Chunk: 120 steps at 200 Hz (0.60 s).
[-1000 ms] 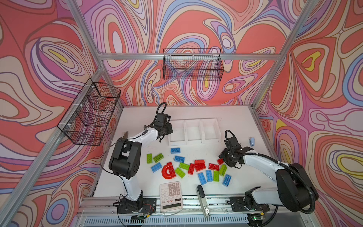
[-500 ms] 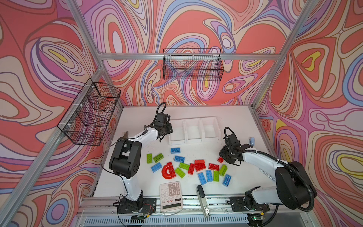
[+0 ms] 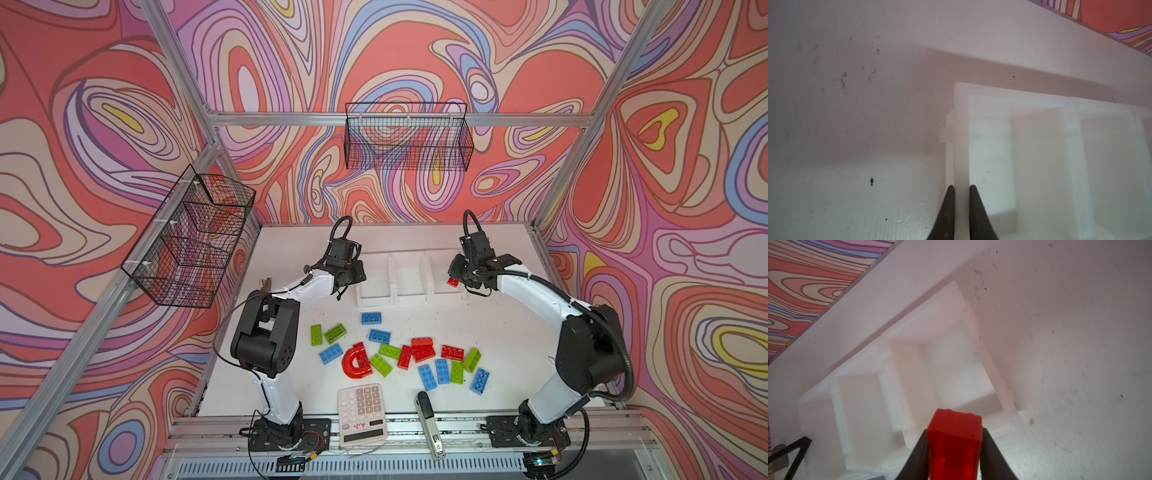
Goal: Sort the legos into containers by color
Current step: 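Lift the red brick with the right gripper into the farthest bin compartment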
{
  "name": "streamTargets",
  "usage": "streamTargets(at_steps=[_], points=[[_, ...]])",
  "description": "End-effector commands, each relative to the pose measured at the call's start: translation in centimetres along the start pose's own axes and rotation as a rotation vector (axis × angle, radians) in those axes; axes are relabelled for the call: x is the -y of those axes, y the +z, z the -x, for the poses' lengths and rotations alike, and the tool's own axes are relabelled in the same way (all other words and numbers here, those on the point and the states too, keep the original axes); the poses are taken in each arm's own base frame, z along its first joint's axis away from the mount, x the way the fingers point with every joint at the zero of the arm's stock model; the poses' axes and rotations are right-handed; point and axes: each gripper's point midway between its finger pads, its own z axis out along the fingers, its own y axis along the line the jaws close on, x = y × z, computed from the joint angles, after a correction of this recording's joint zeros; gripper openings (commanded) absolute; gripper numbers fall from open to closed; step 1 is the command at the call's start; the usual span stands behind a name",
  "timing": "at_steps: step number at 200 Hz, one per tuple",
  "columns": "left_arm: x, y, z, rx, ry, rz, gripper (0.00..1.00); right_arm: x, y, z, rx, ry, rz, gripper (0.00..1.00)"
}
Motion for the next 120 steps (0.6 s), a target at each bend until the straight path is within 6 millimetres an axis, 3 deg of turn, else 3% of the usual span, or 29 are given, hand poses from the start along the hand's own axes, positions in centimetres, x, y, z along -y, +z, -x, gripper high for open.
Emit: streamTargets(at_steps=[1, 41, 59, 105, 120], points=[[-0.1, 0.7, -1.0, -0.032, 0.021, -0.008, 0.11, -0.9, 2.7, 0.8, -0.006, -0.132, -0.026, 0.32], [0.3, 1.1, -1.4, -0.043, 0.019, -0.02, 0.1, -2.9, 6.7, 1.4, -0.022, -0.178, 0.012, 0.33], [0.4, 1.2, -1.6, -0.056, 0.02, -0.023, 0.1, -3.5, 7.7, 1.4, -0.035, -0.184, 0.027, 0.41], [0.6, 1.2, -1.9, -0.059, 0.024, -0.032, 0.1, -4.5, 7.0, 1.7, -0.023, -0.192, 0.081, 0.69], [0.7, 1.1, -1.8, -0.057, 0.026, -0.034, 0.1, -4.5, 5.8, 2.1, -0.006, -0.201, 0.08, 0.72]])
